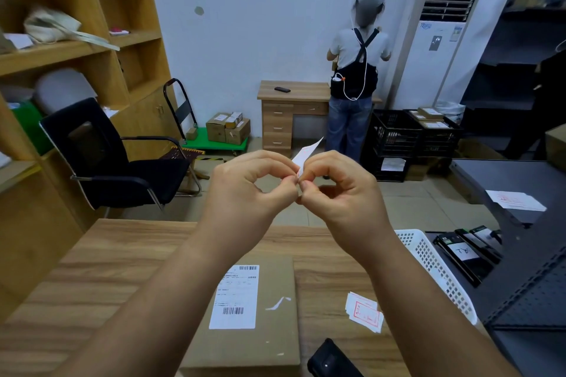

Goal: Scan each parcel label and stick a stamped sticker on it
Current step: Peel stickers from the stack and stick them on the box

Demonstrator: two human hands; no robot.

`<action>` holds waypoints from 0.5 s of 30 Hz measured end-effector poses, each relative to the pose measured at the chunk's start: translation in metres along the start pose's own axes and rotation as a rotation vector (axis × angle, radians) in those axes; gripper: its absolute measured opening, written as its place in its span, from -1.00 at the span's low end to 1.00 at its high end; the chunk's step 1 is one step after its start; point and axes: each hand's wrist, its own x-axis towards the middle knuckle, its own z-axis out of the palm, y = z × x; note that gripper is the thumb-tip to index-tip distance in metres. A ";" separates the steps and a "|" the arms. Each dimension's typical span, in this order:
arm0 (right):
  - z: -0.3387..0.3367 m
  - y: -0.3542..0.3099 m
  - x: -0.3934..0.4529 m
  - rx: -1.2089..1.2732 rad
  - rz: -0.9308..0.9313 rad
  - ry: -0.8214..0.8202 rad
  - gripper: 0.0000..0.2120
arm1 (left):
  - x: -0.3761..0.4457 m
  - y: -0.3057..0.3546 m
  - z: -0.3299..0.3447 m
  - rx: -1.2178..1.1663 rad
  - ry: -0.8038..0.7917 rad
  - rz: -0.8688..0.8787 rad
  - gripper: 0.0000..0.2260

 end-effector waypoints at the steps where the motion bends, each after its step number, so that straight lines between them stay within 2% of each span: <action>1: 0.000 0.001 -0.001 0.021 0.019 -0.001 -0.95 | 0.000 0.000 -0.001 -0.010 -0.008 -0.014 -0.90; 7: 0.002 -0.002 -0.004 0.184 0.127 0.012 -0.92 | 0.001 -0.001 -0.005 -0.032 -0.023 -0.051 -0.89; 12: 0.004 -0.007 -0.003 0.358 0.253 0.035 -0.92 | 0.003 -0.002 -0.005 -0.226 -0.041 -0.198 -0.89; 15: 0.005 -0.008 -0.002 0.405 0.301 0.047 -0.95 | 0.004 -0.003 -0.004 -0.258 -0.070 -0.203 -0.89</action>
